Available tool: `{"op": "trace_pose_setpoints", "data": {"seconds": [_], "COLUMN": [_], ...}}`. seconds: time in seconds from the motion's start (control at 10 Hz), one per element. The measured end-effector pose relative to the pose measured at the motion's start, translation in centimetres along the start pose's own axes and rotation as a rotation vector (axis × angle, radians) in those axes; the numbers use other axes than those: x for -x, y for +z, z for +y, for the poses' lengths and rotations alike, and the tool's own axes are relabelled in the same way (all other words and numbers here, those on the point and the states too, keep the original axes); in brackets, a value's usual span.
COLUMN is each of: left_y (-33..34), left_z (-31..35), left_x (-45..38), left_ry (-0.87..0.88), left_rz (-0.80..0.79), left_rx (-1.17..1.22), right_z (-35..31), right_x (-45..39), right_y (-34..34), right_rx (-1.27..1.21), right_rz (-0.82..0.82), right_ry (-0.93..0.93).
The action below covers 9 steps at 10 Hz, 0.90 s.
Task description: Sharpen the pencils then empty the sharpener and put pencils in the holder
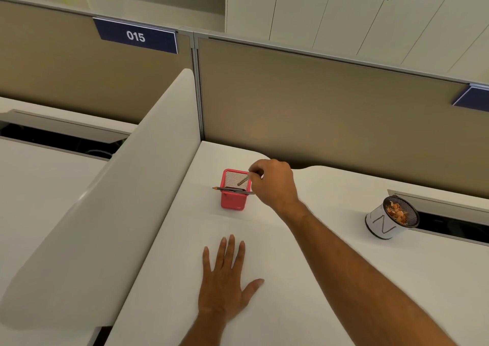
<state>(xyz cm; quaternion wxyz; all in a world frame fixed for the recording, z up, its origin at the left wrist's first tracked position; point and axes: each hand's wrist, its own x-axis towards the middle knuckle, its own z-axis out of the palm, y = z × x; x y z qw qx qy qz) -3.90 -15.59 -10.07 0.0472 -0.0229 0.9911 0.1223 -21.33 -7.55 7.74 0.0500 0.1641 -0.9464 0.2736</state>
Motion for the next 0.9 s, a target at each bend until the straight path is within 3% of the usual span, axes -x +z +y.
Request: {"op": "trace_pose_setpoints", "data": {"seconds": [0.2, 0.6, 0.8, 0.9], "left_y": [0.0, 0.2, 0.3, 0.4], "left_z": [-0.1, 0.0, -0.2, -0.1], "left_x": [0.0, -0.2, -0.2, 0.0], "left_ry": [0.002, -0.014, -0.01, -0.016], "left_rz": [0.0, -0.013, 0.012, 0.029], "left_rx": [0.005, 0.003, 0.002, 0.009], "right_z": [0.2, 0.2, 0.0, 0.2], "right_x": [-0.6, -1.2, -0.6, 0.2], "right_y": [2.4, 3.8, 2.1, -0.1], "right_rx": [0.149, 0.33, 0.206, -0.018], "right_rz": [-0.179, -0.302, -0.183, 0.02], "right_ry": [0.054, 0.06, 0.042, 0.035]}}
